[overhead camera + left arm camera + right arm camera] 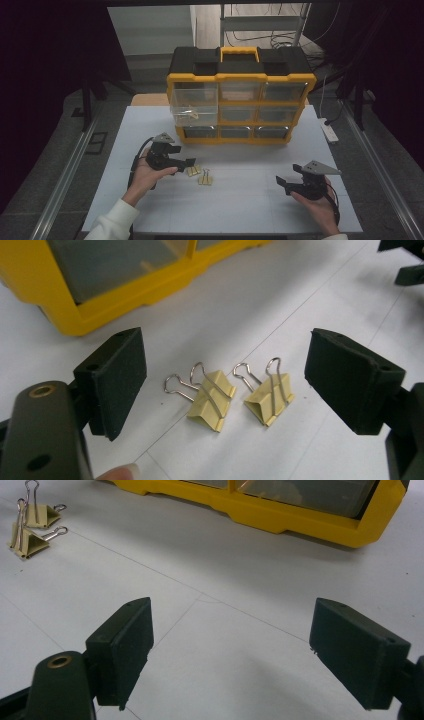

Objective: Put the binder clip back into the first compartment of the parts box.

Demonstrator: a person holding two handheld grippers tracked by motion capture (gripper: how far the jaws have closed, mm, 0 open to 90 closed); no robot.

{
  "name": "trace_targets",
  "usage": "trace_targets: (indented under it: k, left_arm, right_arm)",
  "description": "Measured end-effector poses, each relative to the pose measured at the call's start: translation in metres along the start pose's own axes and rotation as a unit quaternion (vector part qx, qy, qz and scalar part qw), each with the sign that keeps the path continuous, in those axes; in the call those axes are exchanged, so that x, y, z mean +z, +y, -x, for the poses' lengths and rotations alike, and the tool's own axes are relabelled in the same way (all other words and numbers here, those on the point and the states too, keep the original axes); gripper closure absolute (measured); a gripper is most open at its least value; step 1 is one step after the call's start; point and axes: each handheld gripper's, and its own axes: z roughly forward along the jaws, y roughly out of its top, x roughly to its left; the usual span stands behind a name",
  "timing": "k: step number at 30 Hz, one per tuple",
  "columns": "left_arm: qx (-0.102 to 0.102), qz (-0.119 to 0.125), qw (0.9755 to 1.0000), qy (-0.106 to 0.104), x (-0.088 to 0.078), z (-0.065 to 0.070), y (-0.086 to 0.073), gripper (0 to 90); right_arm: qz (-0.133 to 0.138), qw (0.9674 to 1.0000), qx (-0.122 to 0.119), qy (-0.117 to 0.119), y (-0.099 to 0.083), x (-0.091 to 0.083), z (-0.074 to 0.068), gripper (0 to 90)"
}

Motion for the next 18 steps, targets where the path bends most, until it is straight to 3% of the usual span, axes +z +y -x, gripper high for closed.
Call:
trace_targets:
  k: [11, 18]
  left_arm:
    - [-0.007, -0.040, 0.9991, -0.008, 0.024, -0.010, 0.000, 18.6]
    - [-0.013, -0.052, 0.9986, 0.002, 0.031, -0.013, -0.002, 22.2]
  right_arm:
    - [0.000, 1.0000, 0.001, 0.000, 0.000, 0.000, 0.001, 17.9]
    - [0.002, 1.0000, 0.002, -0.001, 0.000, -0.001, 0.002, 17.9]
